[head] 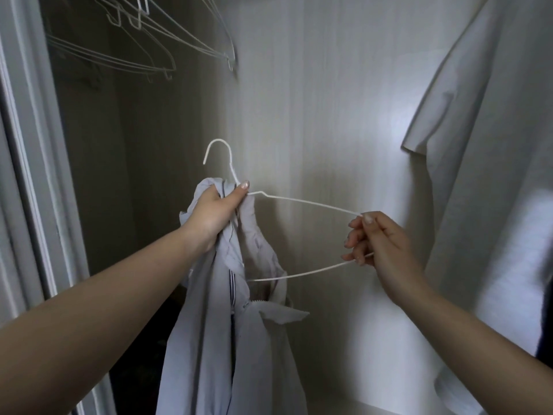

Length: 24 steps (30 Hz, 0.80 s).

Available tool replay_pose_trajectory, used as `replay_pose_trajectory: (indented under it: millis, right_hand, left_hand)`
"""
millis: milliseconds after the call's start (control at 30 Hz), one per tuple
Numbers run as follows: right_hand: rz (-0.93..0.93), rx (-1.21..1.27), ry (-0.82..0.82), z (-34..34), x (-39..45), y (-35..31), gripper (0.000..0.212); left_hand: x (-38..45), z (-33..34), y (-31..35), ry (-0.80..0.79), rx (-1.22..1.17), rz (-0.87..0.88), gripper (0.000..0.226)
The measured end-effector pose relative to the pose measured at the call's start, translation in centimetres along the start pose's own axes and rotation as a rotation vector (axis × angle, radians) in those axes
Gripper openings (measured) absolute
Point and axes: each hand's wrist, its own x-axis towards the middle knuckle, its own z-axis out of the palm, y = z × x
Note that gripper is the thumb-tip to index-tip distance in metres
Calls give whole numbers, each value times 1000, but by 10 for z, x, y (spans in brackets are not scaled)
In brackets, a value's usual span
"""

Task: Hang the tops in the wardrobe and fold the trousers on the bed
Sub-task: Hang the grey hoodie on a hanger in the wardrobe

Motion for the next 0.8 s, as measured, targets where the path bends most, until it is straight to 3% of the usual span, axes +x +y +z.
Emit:
replay_pose_trajectory:
  millis: [100, 200, 267, 333, 367, 433, 567, 667, 733, 800]
  right_hand:
    - [102, 146, -140, -4, 1, 3, 35]
    - [434, 556, -148, -18, 5, 15, 61]
    - [576, 631, -73, -19, -3, 34, 46]
    - [655, 418, -122, -6, -20, 59, 22]
    - [648, 246, -190, 4, -28, 70, 19]
    - [508, -82, -362, 25, -40, 84, 25]
    - [56, -562, -798, 59, -38, 88, 37]
    - [87, -851, -1120, 61, -36, 89, 38]
    - [100, -1041, -1176, 46, -33, 93, 45]
    - [28, -1156, -1096, 25, -26, 91, 34]
  left_hand:
    - [0, 0, -2, 20, -80, -41, 25]
    - [0, -1, -2, 42, -76, -33, 22]
    - [-1, 0, 0, 48, -73, -34, 22]
    - [-1, 1, 2, 49, -70, -36, 22]
    - [-1, 2, 3, 44, -70, -35, 21]
    - [-4, 7, 6, 9, -99, -31, 19]
    - [-9, 18, 8, -93, -170, -33, 18]
    - [-7, 12, 12, -66, -156, -18, 15]
    - [-2, 0, 9, -21, -107, -12, 15]
    - [3, -14, -2, 40, 21, -6, 21]
